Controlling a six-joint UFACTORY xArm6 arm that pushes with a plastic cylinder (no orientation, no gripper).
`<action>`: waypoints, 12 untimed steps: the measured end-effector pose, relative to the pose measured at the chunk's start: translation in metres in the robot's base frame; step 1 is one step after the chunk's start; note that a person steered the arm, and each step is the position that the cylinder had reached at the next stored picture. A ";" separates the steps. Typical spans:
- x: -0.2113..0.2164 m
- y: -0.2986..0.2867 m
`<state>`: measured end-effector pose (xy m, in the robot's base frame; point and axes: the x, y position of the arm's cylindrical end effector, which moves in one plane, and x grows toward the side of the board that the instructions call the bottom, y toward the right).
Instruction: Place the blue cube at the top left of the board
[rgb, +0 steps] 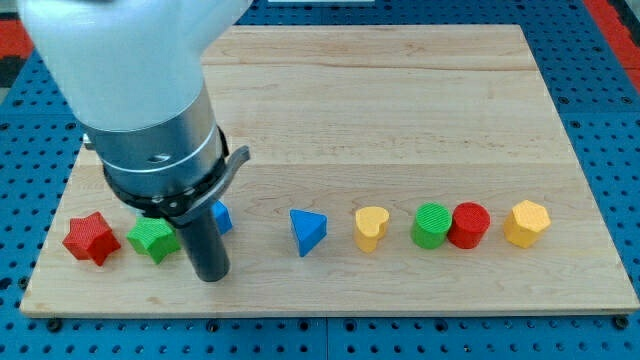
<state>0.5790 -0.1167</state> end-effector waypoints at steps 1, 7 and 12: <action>-0.023 -0.021; -0.118 0.050; -0.270 0.050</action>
<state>0.3090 -0.0672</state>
